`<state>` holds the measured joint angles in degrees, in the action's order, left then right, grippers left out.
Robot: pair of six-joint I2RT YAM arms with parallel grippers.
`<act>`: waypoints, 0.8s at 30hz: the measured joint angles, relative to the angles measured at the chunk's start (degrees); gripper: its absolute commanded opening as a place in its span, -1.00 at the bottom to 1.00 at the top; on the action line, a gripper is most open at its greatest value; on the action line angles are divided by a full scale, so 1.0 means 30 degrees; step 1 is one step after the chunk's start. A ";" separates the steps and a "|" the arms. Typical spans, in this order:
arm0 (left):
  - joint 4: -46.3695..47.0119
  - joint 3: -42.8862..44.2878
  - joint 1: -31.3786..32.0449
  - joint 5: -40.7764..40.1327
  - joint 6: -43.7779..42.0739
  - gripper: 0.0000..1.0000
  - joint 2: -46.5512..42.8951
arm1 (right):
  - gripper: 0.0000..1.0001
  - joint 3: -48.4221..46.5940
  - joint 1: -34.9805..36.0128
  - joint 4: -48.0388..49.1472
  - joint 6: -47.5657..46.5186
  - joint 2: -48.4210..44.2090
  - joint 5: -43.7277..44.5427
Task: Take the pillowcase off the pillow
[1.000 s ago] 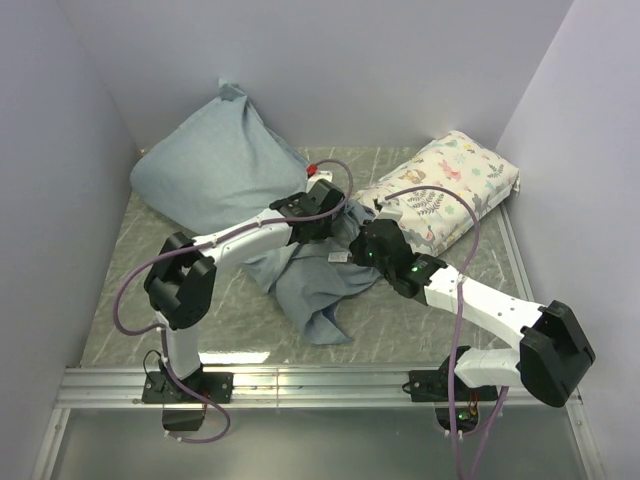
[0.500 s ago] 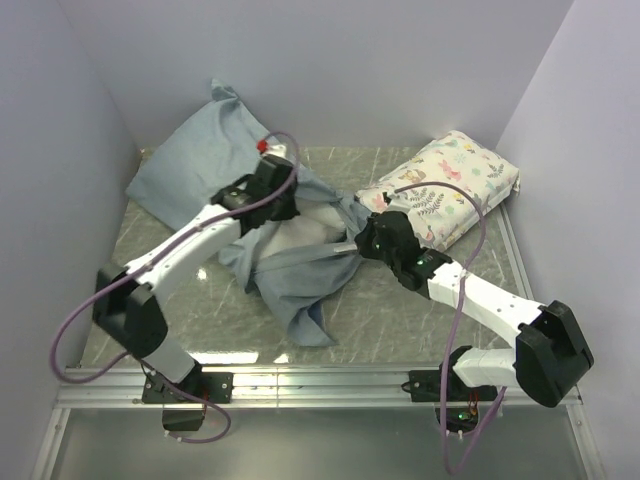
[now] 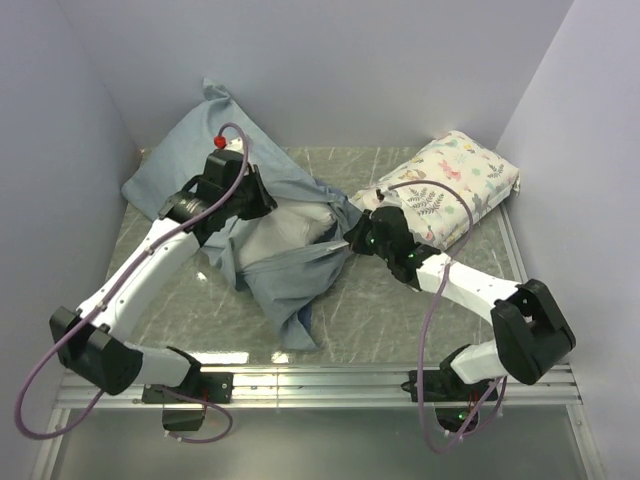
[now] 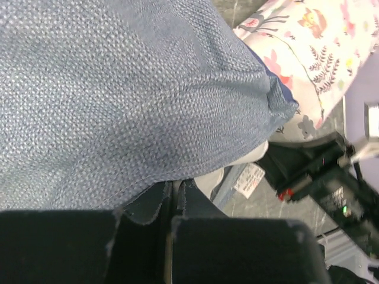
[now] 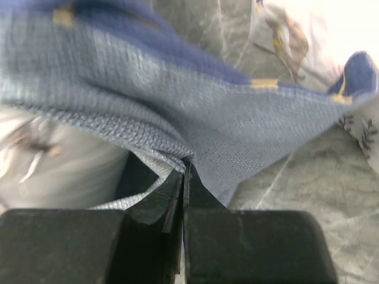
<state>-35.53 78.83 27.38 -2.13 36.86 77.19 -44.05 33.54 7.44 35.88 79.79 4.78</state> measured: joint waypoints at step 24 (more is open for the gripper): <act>-0.0554 -0.4109 -0.0415 0.0721 -0.2135 -0.99 -0.5187 | 0.04 -0.8451 -0.1974 -0.3694 -0.1173 0.6324 -0.6579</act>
<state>-37.19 66.50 26.13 0.03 30.46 61.63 -69.41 27.62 -3.64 32.36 98.76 -14.96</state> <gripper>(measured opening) 0.036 0.463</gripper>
